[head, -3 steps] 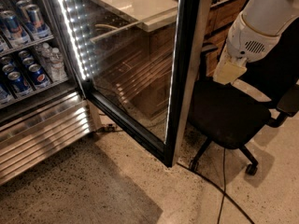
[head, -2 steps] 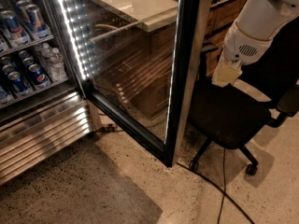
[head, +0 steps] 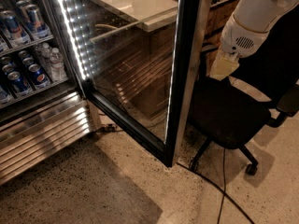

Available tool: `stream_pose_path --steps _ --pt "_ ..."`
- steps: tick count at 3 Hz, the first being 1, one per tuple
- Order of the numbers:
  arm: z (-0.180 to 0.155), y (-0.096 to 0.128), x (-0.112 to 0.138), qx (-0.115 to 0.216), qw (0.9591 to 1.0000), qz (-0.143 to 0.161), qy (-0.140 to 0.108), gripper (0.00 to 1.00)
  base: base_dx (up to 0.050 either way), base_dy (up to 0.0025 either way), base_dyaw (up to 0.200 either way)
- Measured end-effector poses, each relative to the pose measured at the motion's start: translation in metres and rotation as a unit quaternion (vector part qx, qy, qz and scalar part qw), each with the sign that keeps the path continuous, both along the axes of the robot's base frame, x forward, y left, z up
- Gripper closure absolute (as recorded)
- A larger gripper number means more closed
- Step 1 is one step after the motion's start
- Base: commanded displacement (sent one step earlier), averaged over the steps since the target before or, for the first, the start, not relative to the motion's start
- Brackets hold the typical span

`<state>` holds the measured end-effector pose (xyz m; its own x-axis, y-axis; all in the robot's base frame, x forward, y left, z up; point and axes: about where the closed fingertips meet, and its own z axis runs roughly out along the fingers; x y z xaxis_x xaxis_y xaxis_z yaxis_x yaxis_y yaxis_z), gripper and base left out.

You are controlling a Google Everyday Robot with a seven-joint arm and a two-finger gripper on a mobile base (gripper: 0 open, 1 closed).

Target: Close right fridge door

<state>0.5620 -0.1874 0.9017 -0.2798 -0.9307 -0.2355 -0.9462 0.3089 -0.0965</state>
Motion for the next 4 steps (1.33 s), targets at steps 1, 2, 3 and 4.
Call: stream_pose_path --steps 1,2,3,4 --pt "-0.002 -0.001 0.002 0.023 0.9997 0.005 0.002 1.00 0.000 0.00000 0.000" --pt "-0.010 -0.007 0.006 0.070 0.9974 0.014 0.010 1.00 0.000 0.00000 0.000" --pt "-0.016 -0.011 0.010 0.097 0.9951 0.014 0.016 1.00 0.000 0.00000 0.000" --pt "-0.016 -0.011 0.010 0.097 0.9951 0.013 0.016 1.00 0.000 0.00000 0.000"
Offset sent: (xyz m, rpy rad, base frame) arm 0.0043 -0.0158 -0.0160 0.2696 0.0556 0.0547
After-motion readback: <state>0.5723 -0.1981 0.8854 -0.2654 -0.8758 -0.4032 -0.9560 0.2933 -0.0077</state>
